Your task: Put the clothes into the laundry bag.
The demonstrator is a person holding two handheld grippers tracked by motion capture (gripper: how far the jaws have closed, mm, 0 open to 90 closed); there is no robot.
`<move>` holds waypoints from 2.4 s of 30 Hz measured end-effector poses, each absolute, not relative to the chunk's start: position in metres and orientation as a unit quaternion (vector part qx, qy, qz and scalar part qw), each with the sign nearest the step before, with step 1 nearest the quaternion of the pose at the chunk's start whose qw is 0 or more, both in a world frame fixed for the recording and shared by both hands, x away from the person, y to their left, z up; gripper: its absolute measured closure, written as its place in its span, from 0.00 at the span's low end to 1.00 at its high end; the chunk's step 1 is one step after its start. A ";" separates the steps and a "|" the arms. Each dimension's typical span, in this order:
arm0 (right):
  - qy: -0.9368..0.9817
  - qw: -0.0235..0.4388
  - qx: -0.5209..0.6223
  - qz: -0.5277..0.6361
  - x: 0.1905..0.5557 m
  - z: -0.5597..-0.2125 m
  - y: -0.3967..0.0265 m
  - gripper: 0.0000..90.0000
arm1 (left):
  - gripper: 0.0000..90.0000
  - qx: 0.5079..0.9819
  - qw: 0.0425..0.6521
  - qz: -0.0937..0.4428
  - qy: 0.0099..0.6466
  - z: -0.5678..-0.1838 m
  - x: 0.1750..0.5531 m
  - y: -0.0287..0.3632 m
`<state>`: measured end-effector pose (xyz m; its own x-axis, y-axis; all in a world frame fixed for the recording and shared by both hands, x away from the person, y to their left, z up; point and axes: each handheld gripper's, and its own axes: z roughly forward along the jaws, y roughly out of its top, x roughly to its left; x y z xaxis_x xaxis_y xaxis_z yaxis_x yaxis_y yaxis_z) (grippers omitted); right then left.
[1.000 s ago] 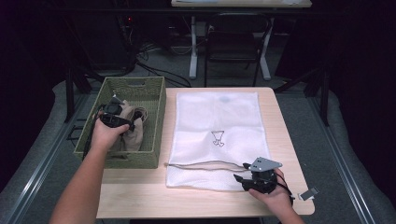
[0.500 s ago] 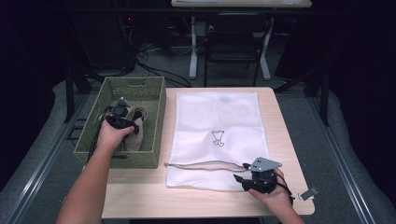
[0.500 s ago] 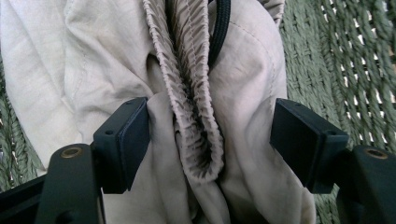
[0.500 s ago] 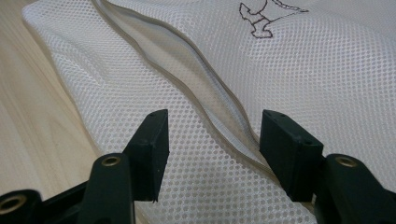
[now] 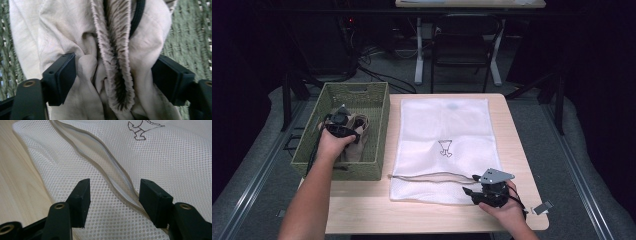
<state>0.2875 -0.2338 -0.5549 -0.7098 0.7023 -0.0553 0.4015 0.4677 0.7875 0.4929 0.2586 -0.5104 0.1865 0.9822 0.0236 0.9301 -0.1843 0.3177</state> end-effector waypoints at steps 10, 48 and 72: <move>0.837 0.189 0.327 0.395 0.288 -0.555 -0.233 0.47 | 0.17 0.754 0.122 0.099 0.637 -0.516 0.497 0.265; 0.841 0.188 0.324 0.391 0.288 -0.556 -0.233 0.47 | 0.07 0.753 0.098 0.097 0.643 -0.536 0.504 0.258; 0.840 0.188 0.324 0.392 0.288 -0.556 -0.233 0.47 | 0.03 0.767 0.080 0.097 0.629 -0.543 0.504 0.256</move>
